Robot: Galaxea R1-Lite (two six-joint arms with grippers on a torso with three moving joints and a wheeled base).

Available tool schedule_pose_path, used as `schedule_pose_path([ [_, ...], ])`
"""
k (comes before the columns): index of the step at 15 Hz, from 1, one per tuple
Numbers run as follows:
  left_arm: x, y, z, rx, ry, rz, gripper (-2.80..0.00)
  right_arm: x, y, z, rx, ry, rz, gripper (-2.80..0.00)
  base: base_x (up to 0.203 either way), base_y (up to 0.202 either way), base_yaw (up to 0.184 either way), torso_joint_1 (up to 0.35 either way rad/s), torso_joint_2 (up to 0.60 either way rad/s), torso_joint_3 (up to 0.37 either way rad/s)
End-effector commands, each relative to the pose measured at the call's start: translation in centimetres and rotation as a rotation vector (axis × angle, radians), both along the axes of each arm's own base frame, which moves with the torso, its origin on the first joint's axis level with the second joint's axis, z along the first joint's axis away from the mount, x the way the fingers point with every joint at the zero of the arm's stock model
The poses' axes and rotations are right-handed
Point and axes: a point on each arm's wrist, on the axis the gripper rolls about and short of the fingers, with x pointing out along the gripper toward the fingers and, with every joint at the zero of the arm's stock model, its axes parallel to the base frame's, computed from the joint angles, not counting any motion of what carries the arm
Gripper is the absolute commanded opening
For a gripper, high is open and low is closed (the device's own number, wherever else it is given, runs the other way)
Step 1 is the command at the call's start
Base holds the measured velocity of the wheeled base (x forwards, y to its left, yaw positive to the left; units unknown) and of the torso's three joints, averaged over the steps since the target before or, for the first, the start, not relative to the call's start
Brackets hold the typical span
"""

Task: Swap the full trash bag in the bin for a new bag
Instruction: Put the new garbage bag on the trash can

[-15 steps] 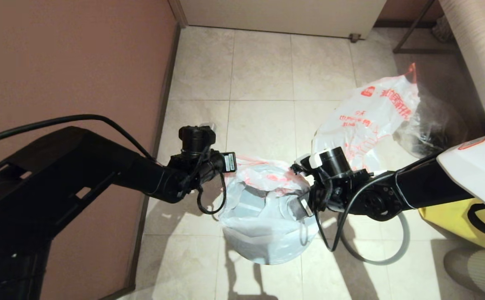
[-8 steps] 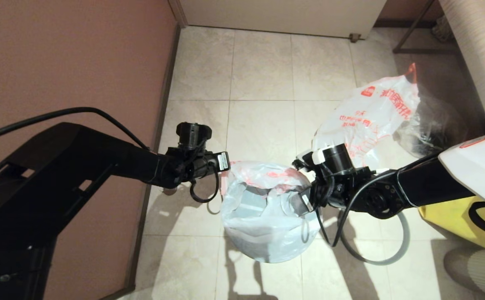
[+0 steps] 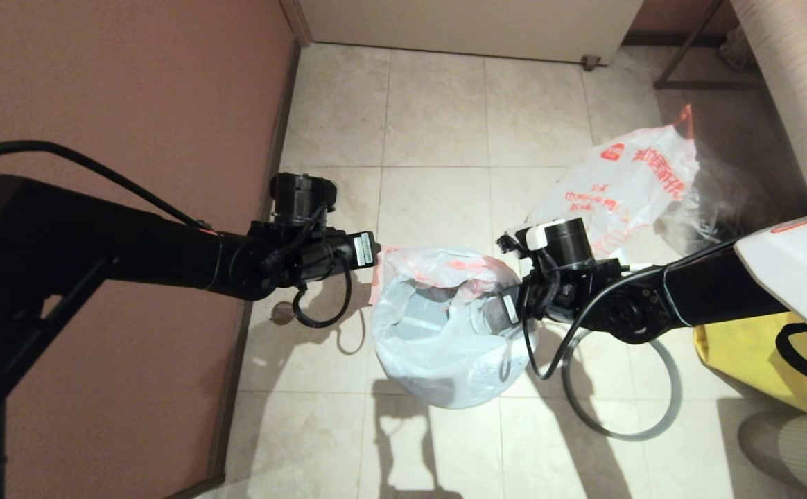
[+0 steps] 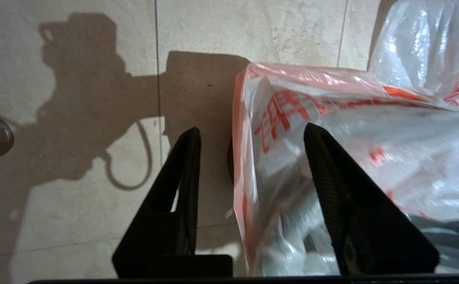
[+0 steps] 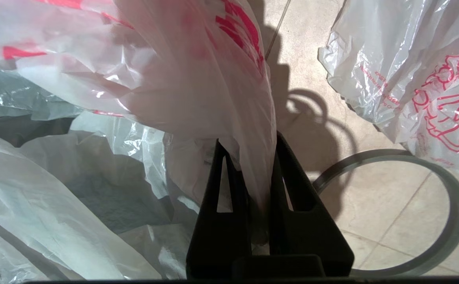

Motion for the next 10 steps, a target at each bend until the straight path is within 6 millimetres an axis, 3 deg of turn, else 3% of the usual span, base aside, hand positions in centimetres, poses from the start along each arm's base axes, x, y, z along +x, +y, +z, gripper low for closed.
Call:
schedule_pose_path([
  [1, -2.1, 0.3, 3.5, -0.015, -0.034, -0.014, 0.0, 0.1, 0.0, 0.6, 0.045, -0.011, -0.022, -2.8, 0.0, 0.0, 0.0, 0.0, 0.0, 0.0],
  [4, -5.9, -1.3, 5.9, 0.04, 0.138, -0.086, 0.0, 1.1, 0.1, 3.0, 0.201, -0.059, -0.084, -2.8, 0.0, 0.0, 0.0, 0.0, 0.0, 0.0],
  [7, -6.1, -1.6, 6.1, 0.033, 0.145, -0.092, 0.0, 2.1, 0.8, 3.7, 0.23, -0.094, -0.083, -2.8, 0.0, 0.0, 0.0, 0.0, 0.0, 0.0],
  [10, -6.2, -2.5, 5.4, 0.042, 0.161, -0.115, 0.0, 2.8, 1.0, 3.1, 0.225, -0.093, -0.09, -2.8, 0.0, 0.0, 0.0, 0.0, 0.0, 0.0],
])
